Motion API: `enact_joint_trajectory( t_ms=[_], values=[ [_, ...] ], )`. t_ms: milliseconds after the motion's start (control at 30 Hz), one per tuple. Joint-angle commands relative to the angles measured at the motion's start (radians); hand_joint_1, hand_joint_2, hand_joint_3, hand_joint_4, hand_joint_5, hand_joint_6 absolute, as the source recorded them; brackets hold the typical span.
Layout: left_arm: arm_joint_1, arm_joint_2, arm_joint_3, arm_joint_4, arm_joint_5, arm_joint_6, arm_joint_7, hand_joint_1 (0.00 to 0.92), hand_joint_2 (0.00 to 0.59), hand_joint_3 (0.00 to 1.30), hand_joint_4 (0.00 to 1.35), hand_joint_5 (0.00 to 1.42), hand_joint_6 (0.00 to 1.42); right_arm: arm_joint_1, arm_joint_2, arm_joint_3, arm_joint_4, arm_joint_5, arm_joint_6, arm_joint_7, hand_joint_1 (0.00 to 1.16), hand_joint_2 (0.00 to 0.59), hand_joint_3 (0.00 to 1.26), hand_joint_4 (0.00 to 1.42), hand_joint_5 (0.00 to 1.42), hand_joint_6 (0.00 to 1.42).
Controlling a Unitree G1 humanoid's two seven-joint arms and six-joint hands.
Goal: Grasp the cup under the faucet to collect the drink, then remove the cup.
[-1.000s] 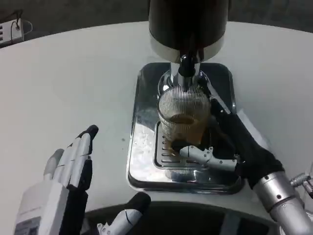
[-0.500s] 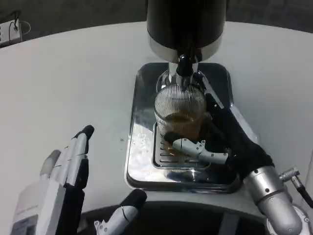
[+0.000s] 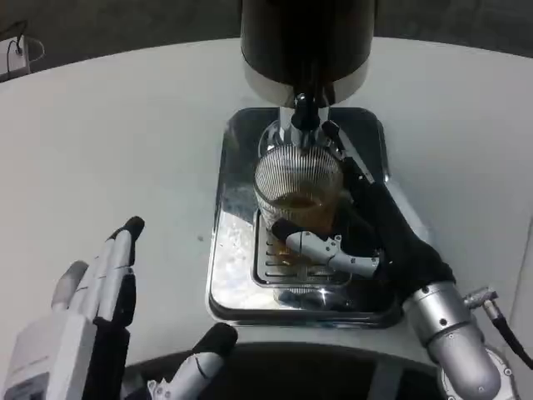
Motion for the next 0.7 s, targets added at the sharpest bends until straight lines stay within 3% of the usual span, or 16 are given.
enact_joint_trajectory(
  t_ms=[33, 700],
  values=[
    [0.009, -0.003, 0.005, -0.019, 0.006, 0.015, -0.016, 0.000, 0.157, 0.00, 0.00, 0.06, 0.00, 0.006, 0.021, 0.030, 0.030, -0.007, 0.011, 0.020, 0.75, 0.186, 0.03, 0.12, 0.21, 0.31],
    [0.033, -0.020, -0.009, -0.038, 0.021, 0.013, -0.012, 0.000, 0.155, 0.00, 0.00, 0.07, 0.00, 0.041, 0.040, 0.004, -0.075, 0.005, 0.005, -0.006, 0.76, 0.188, 0.03, 0.12, 0.21, 0.32]
  ],
)
